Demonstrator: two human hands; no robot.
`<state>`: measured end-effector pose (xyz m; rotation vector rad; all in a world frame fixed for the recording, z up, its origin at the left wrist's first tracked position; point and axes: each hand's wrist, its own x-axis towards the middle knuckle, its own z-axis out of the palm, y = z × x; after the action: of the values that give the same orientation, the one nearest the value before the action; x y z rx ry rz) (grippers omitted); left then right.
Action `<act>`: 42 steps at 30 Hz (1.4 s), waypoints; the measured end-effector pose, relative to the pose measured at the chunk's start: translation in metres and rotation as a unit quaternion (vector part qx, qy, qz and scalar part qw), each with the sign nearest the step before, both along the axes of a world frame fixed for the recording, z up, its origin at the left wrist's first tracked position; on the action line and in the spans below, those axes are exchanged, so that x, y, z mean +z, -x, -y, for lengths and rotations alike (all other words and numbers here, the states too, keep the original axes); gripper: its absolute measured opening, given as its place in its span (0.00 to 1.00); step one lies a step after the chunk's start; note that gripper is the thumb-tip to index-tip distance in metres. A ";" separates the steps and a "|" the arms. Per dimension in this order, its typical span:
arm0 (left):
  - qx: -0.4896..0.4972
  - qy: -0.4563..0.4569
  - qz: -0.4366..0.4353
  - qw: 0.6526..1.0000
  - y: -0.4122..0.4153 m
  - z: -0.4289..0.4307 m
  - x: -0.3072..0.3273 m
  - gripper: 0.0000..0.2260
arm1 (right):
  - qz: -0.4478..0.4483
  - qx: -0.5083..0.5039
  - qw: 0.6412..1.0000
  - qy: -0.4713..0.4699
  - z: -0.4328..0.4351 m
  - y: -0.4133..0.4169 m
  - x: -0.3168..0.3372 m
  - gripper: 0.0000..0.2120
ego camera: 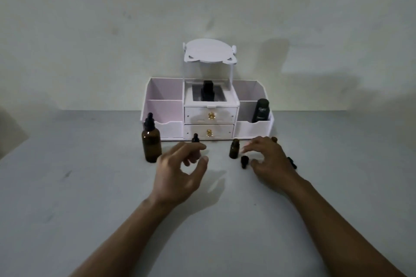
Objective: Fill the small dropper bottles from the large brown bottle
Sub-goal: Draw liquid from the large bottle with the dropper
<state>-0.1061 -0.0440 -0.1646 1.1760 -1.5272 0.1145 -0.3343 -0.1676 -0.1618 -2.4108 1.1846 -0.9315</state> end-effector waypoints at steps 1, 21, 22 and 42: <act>-0.010 -0.031 -0.023 0.999 0.011 0.006 0.000 0.09 | -0.015 0.000 1.000 -0.015 0.000 0.002 0.000 0.22; -0.049 -0.308 -0.206 0.928 0.050 0.105 -0.017 0.30 | 0.435 -0.040 0.899 -0.035 0.022 -0.022 0.017 0.08; -0.050 -0.310 -0.202 0.928 0.050 0.105 -0.017 0.29 | 0.441 -0.041 0.896 -0.034 0.023 -0.025 0.016 0.08; -0.042 -0.285 -0.162 0.944 0.050 0.104 -0.019 0.19 | 0.309 -0.016 0.951 -0.017 0.026 -0.034 0.003 0.08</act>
<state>-0.1563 -0.1481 -0.1832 1.4871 -1.3462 -0.5905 -0.3002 -0.1940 -0.1590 -1.8468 0.9782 -1.5108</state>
